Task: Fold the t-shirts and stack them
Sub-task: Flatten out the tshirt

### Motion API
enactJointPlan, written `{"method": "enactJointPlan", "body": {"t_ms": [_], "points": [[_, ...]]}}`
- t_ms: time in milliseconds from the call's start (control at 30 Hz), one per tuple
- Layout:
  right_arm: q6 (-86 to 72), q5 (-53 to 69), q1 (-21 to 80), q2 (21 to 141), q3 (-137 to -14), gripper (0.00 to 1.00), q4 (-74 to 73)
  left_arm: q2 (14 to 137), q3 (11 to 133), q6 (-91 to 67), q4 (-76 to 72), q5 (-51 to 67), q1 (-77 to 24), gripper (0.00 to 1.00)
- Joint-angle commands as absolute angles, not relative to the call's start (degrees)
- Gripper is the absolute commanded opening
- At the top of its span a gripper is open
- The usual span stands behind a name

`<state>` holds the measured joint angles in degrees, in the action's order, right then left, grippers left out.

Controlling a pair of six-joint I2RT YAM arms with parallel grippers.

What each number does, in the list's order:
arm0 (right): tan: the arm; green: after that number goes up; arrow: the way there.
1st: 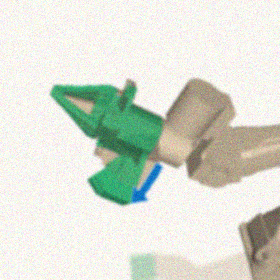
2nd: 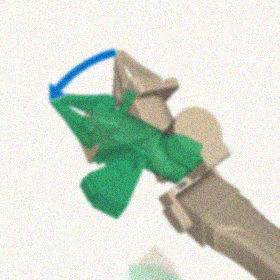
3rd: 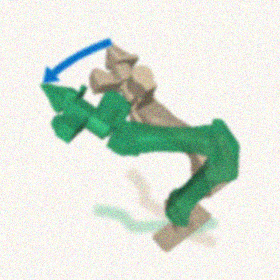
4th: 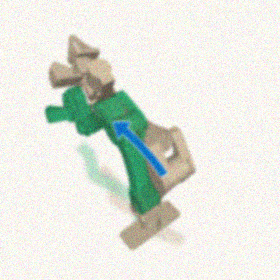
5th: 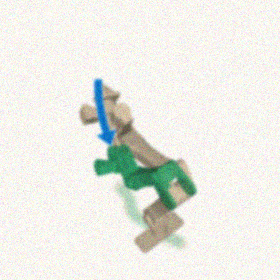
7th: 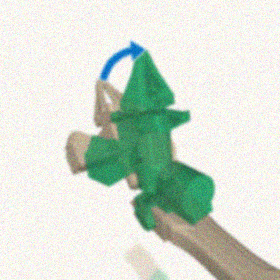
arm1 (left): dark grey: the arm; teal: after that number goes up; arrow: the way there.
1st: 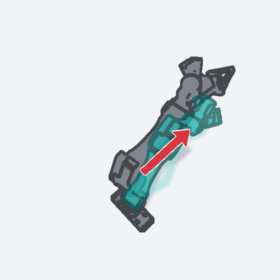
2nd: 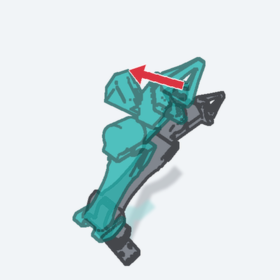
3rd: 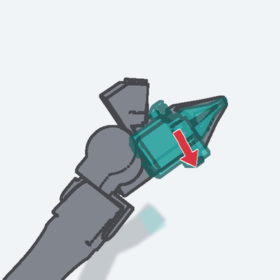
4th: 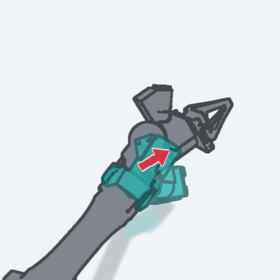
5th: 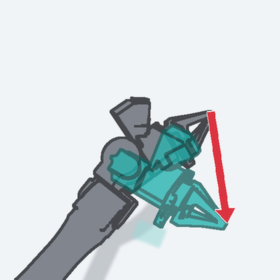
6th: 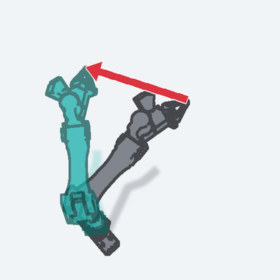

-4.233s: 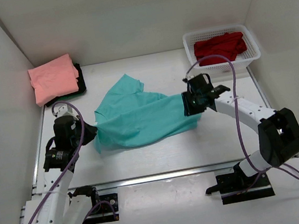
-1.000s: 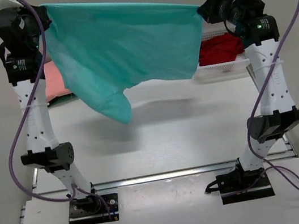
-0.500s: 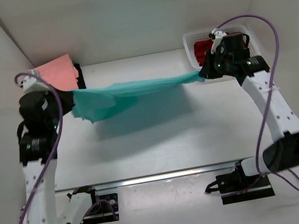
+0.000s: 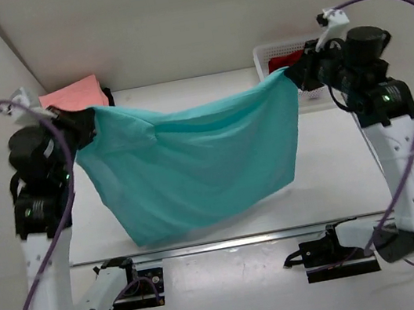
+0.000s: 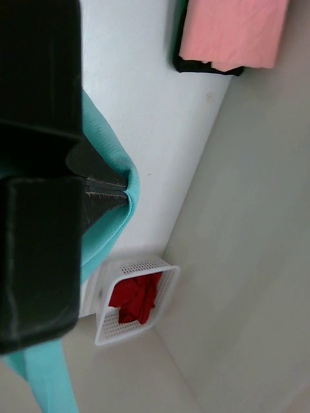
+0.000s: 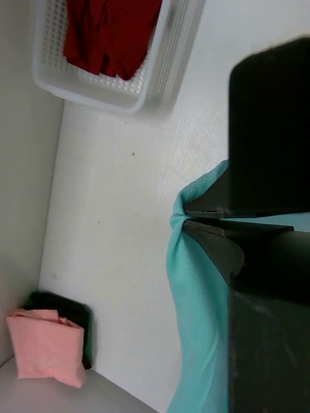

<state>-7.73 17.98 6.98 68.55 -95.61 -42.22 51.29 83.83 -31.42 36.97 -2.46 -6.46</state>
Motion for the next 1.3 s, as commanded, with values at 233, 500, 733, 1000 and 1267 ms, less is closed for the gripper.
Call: {"method": "enactJointPlan", "body": {"t_ms": [233, 500, 733, 1000, 1267], "points": [[-6.6, 21.4, 6.3, 98.5, -104.0, 0.0, -31.4, 82.1, 89.1, -34.0, 18.4, 7.5, -2.3, 0.0], [-6.9, 17.8, 5.5, 103.9, -132.1, 0.0, -30.5, 95.1, 122.8, -32.3, 24.3, 11.2, -0.3, 0.0], [-9.7, 22.9, 1.5, 96.6, -112.7, 0.0, -29.8, 77.0, 94.9, -33.5, 20.7, 12.1, 1.8, 0.0], [-12.0, 30.3, -1.8, 86.9, -78.3, 0.0, -23.4, 55.4, 47.0, -44.6, 11.4, 14.4, 1.8, 0.0], [-13.9, 30.1, -0.2, 76.9, -49.0, 0.0, -22.0, 41.9, 24.9, -47.9, 20.2, 20.5, 1.0, 0.0]]}}
